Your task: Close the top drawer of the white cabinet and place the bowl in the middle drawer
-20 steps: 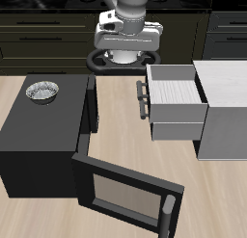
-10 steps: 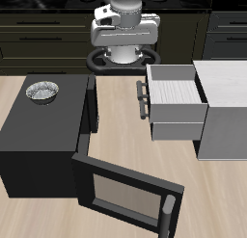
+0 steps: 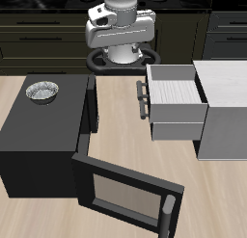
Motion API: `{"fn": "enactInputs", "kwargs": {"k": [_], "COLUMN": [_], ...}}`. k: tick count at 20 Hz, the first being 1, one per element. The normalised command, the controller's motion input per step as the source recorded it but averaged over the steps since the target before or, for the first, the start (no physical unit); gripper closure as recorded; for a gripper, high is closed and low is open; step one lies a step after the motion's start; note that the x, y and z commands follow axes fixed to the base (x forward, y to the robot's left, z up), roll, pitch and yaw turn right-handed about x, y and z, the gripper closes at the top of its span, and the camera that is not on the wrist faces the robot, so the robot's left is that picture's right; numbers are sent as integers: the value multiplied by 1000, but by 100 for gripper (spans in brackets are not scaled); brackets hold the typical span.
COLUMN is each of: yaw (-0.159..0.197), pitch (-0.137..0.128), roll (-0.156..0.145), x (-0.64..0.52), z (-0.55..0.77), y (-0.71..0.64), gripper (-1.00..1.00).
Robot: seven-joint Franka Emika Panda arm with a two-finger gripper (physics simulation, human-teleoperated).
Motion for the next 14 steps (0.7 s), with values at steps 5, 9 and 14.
{"fn": "enactInputs", "kwargs": {"k": [5, 9, 14], "yaw": [65, 182, 198], "pitch": [40, -6, -5], "roll": [-2, -6, -59], "x": [189, 77, 119], "z": [-25, 15, -4], "y": [-13, 123, 63], "gripper": [-100, -100, -100]}}
